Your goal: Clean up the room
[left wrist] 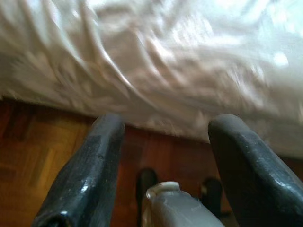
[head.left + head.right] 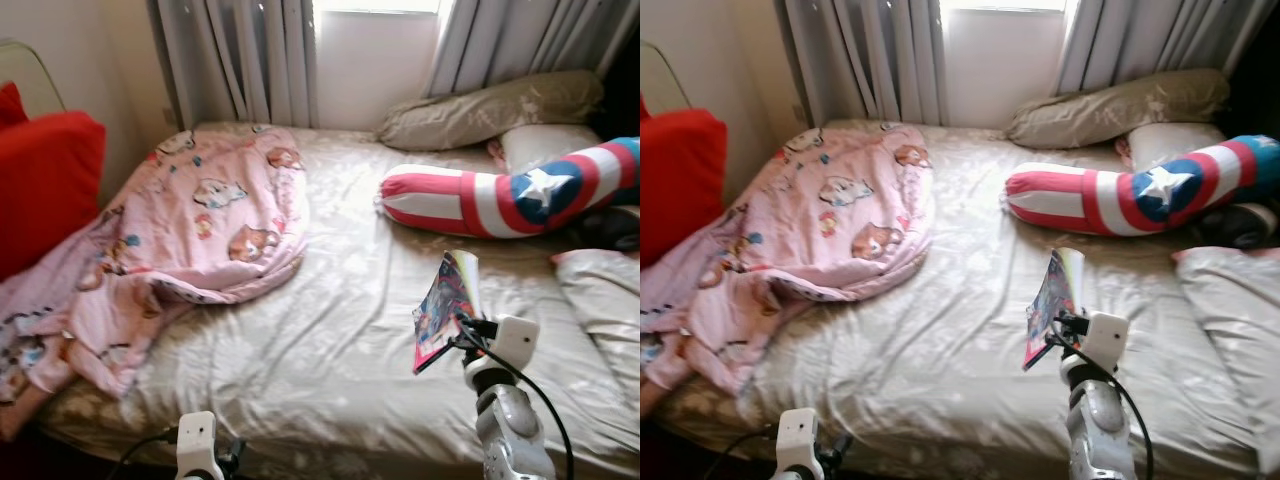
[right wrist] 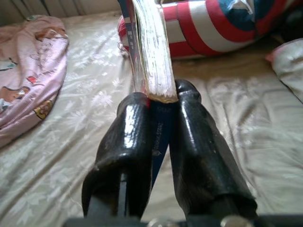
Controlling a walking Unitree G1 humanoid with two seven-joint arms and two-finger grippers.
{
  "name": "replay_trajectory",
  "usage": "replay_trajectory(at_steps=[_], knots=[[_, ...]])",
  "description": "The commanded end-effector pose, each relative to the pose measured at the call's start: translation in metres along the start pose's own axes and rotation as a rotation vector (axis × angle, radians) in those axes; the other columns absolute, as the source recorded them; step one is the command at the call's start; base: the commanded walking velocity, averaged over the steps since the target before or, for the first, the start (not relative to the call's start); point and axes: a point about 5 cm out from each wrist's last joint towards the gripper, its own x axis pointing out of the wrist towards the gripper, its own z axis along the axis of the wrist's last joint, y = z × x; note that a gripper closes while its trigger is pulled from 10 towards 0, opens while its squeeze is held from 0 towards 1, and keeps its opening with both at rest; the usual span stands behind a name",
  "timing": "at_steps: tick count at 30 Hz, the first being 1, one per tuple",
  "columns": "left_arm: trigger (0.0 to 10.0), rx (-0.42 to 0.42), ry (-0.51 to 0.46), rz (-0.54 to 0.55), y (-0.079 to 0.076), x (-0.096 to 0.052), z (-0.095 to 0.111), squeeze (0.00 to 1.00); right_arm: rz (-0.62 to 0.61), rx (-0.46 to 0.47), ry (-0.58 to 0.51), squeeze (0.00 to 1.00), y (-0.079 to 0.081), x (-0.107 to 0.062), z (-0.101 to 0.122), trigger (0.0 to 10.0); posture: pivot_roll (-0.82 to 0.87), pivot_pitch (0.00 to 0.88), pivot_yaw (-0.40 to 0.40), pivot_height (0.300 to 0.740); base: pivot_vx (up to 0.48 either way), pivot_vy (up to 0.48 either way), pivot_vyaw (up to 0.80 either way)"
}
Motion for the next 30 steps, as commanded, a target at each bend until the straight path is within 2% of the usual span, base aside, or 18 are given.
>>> replay_trajectory(at_steps=[1,11,30], knots=[[10.0,0.002,0.006,-0.009,-0.0035,0.0011,0.0006,0.00,0.012,-0.010,-0.061,0.00,0.0013,0.0047,0.0140,10.0,0.07,0.033,-0.048,0.740,0.000,-0.375,0.00],[10.0,0.004,0.006,-0.006,-0.0018,0.0011,0.0010,0.00,0.000,-0.015,-0.056,0.00,-0.0014,0.0046,0.0135,10.0,0.07,0.039,-0.050,0.740,0.000,-0.366,0.00],[10.0,-0.022,0.017,0.001,-0.0012,0.0012,0.0001,0.00,0.025,-0.010,-0.044,0.00,0.0009,0.0054,0.0119,10.0,0.06,0.029,-0.053,0.740,0.000,0.000,0.00]])
